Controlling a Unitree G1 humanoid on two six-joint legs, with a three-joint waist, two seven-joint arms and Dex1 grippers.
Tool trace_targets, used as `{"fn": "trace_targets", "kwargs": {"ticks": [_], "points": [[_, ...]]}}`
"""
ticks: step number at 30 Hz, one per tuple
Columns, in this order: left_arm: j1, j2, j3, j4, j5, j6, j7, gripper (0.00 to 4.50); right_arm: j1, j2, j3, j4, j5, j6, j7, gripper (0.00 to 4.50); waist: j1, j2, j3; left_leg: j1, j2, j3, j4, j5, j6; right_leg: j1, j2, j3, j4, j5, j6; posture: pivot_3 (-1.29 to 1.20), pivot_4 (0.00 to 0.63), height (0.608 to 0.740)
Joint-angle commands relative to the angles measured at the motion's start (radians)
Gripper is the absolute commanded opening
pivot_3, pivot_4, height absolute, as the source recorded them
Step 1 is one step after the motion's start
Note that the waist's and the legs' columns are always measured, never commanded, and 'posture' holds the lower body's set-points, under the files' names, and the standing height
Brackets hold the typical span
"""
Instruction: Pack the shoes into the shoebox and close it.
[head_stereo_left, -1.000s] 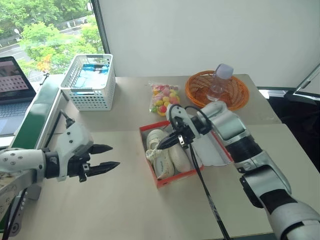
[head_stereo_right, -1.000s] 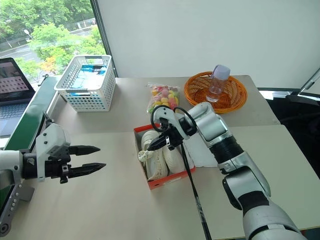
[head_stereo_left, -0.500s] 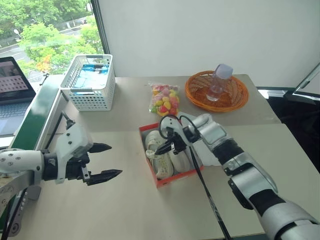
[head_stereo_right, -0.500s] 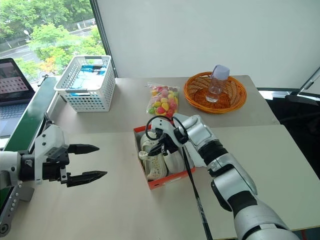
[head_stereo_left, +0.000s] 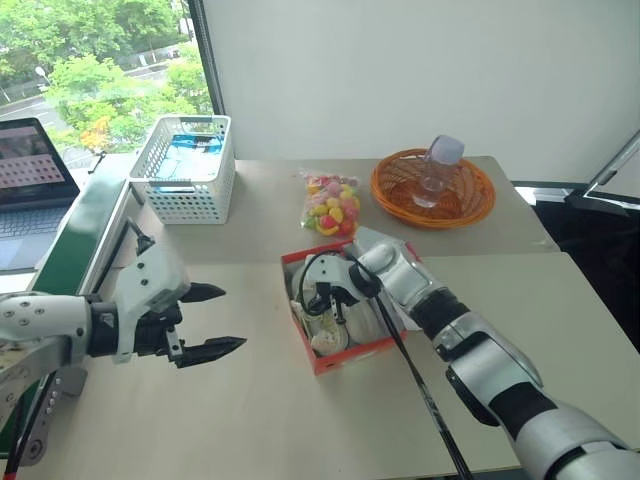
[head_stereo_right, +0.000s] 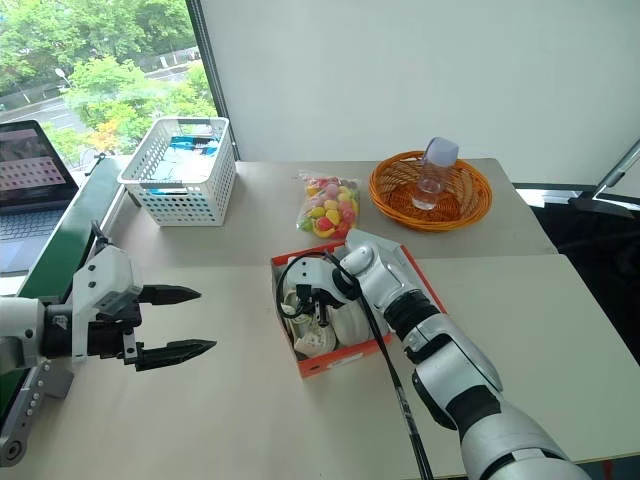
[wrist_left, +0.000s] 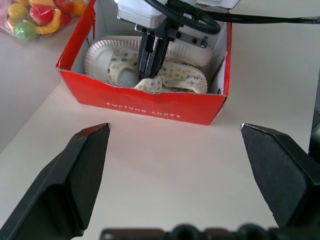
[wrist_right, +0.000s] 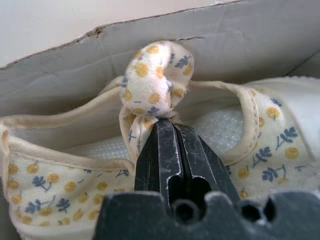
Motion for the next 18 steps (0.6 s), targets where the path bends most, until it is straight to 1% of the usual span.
{"fn": "trace_targets", "kwargs": {"ticks": [1,5,9,11,13,15,16,18], "points": [[-0.023,0.019,-0.02,0.011,0.021,-0.033,-0.025,4.47,0.019,-0.092,-0.09,-0.22,0.086,0.198,0.073,0.0,0.004,0.0,0.0,-0.002,0.0,0.0,0.0,0.001,0.001,-0.001,0.0,0.0,0.0,0.001,0.0,0.0,0.15,0.74],[-0.07,0.02,-0.097,0.043,0.049,-0.069,-0.054,4.47,0.008,-0.185,-0.188,-0.469,0.221,0.442,0.12,0.0,0.002,0.0,0.001,-0.007,0.0,0.0,-0.001,0.001,0.002,-0.006,0.0,0.0,0.0,0.002,0.003,0.0,0.15,0.74],[-0.156,0.016,-0.199,0.098,0.09,-0.112,-0.101,4.47,-0.014,-0.25,-0.29,-0.604,0.321,0.617,0.083,0.0,-0.001,0.0,0.001,-0.008,0.0,0.0,-0.003,0.001,0.002,-0.009,0.001,0.0,0.0,0.001,0.002,0.0,0.15,0.74],[-0.205,0.011,-0.247,0.132,0.111,-0.132,-0.126,4.47,0.002,-0.296,-0.325,-0.661,0.353,0.672,0.066,0.0,0.0,0.0,0.001,-0.01,0.0,0.0,-0.003,0.001,0.002,-0.011,0.001,0.0,0.0,0.001,0.002,0.0,0.15,0.74],[-0.262,0.004,-0.301,0.169,0.129,-0.151,-0.168,4.47,0.073,-0.376,-0.375,-0.751,0.389,0.749,0.044,0.0,0.003,0.0,0.001,-0.013,0.0,0.0,-0.002,0.001,0.002,-0.013,0.001,0.0,0.0,0.001,0.002,0.0,0.15,0.74],[-0.31,-0.002,-0.358,0.206,0.152,-0.173,-0.218,4.47,0.176,-0.445,-0.452,-0.862,0.448,0.857,0.015,0.0,0.02,0.0,0.001,-0.015,-0.001,-0.001,-0.002,0.001,0.003,-0.013,0.001,0.0,-0.001,0.0,0.003,0.0,0.15,0.74],[-0.328,-0.005,-0.378,0.221,0.163,-0.183,-0.236,4.47,0.215,-0.464,-0.488,-0.907,0.476,0.902,-0.001,0.0,0.024,0.0,0.001,-0.015,-0.002,-0.001,-0.002,0.0,0.004,-0.013,0.0,0.0,-0.001,0.0,0.004,0.0,0.15,0.74],[-0.369,-0.018,-0.423,0.26,0.197,-0.214,-0.273,4.47,0.283,-0.476,-0.605,-1.002,0.542,1.027,-0.043,0.0,0.025,-0.001,0.002,-0.016,-0.003,-0.001,-0.002,-0.001,0.004,-0.014,-0.001,0.0,-0.001,-0.001,0.005,0.0,0.15,0.74]]}}
